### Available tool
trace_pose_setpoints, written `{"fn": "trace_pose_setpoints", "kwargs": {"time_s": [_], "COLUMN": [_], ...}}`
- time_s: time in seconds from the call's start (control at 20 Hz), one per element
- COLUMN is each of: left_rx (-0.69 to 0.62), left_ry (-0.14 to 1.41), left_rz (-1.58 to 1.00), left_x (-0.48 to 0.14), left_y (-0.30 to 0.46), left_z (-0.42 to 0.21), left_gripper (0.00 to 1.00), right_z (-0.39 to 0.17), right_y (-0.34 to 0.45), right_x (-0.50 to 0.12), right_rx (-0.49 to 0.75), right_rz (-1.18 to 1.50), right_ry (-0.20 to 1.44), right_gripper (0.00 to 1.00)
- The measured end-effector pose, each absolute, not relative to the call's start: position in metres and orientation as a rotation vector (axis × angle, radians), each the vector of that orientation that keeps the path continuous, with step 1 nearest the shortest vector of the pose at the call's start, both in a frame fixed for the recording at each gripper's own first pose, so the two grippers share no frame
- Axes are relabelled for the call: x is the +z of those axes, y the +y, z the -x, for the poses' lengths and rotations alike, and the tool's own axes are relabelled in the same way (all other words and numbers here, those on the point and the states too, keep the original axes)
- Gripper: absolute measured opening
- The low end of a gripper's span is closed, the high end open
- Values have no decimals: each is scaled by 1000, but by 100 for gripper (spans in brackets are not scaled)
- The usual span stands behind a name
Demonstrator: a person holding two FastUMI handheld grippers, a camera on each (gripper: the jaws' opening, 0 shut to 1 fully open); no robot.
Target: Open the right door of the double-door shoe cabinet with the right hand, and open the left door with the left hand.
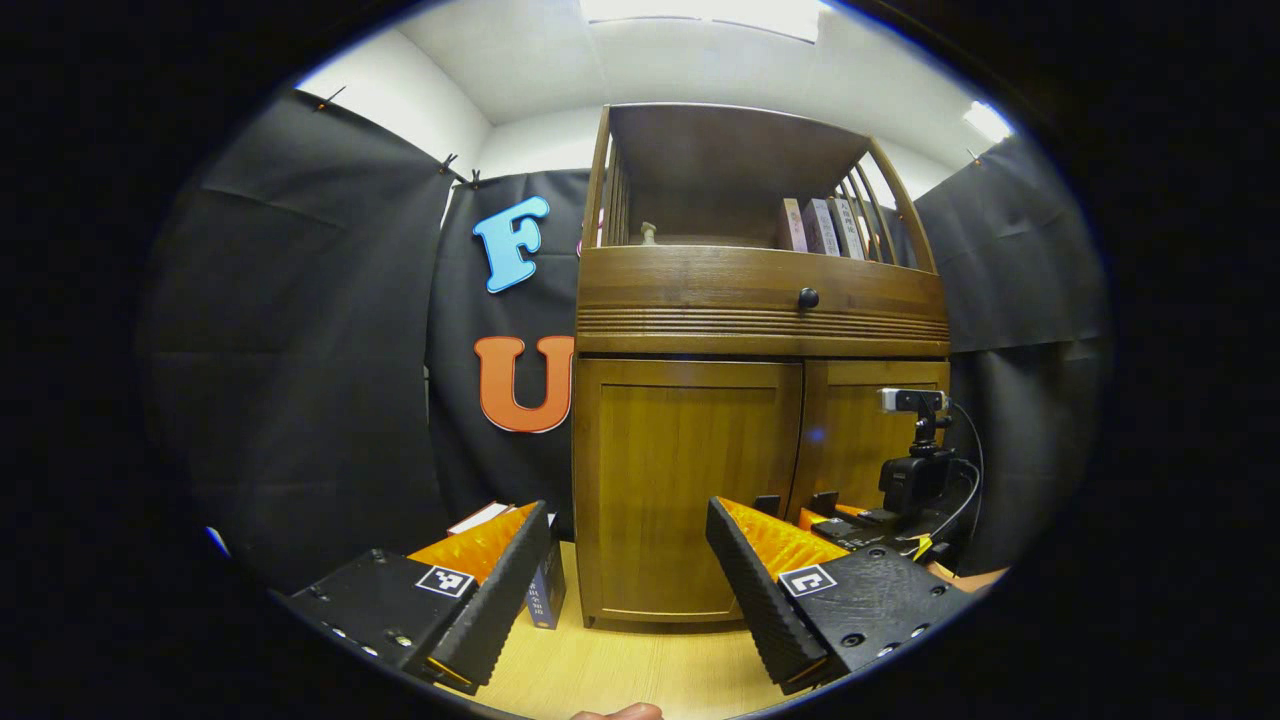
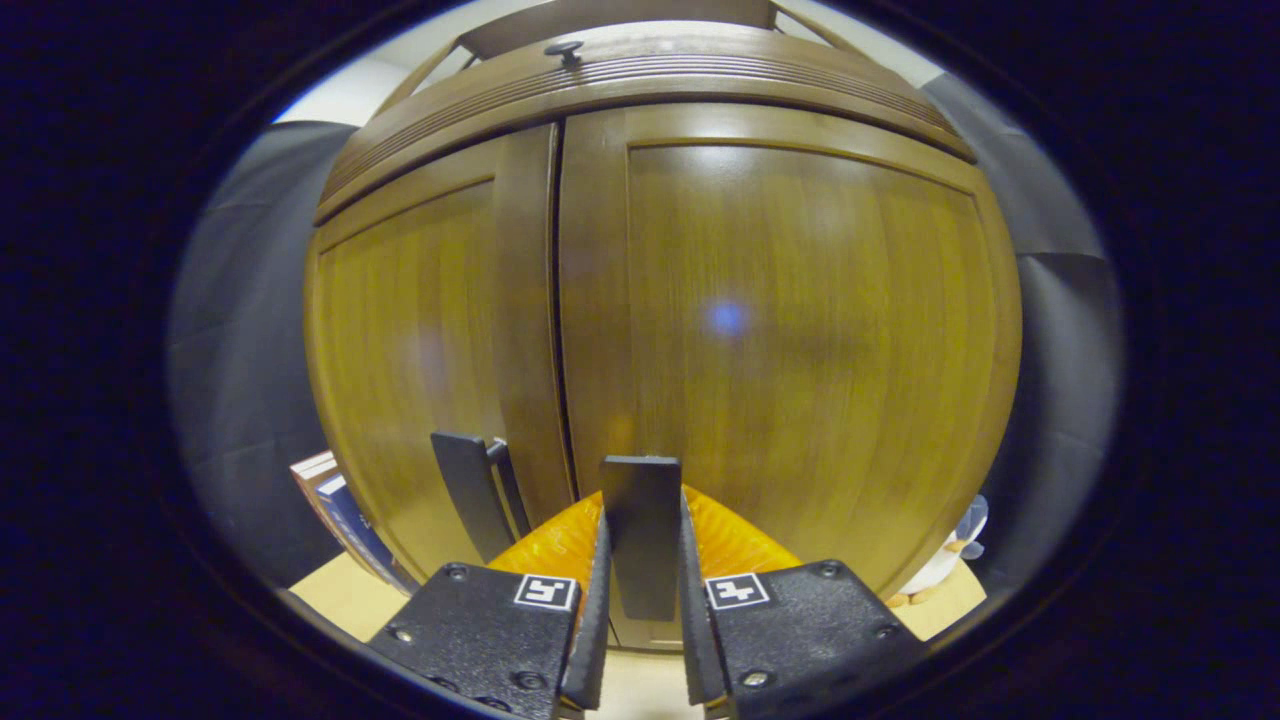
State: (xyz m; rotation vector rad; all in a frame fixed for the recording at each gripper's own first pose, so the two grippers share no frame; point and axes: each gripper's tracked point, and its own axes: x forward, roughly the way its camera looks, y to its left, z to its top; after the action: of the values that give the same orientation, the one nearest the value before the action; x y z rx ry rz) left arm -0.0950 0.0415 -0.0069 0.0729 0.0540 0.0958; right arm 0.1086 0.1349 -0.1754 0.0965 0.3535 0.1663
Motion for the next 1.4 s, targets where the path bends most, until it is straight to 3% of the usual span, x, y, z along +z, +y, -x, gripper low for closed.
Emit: {"fn": "trace_pose_setpoints", "kwargs": {"time_s": [0.1, 0.2, 1.4], "left_rx": [98, 99, -11], "left_ry": [55, 58, 85], "left_rz": [-68, -68, -41], "left_x": [-6, -7, -18], "left_y": [43, 45, -13], "left_z": [97, 99, 94], "left_gripper": [100, 95, 95], "right_z": [-106, -101, 42], "right_y": [135, 135, 59], "right_x": [-176, -175, -157], "right_rx": [175, 184, 270], "right_rz": [-105, -118, -131], "right_ry": [362, 370, 369], "right_gripper": [31, 30, 28]}}
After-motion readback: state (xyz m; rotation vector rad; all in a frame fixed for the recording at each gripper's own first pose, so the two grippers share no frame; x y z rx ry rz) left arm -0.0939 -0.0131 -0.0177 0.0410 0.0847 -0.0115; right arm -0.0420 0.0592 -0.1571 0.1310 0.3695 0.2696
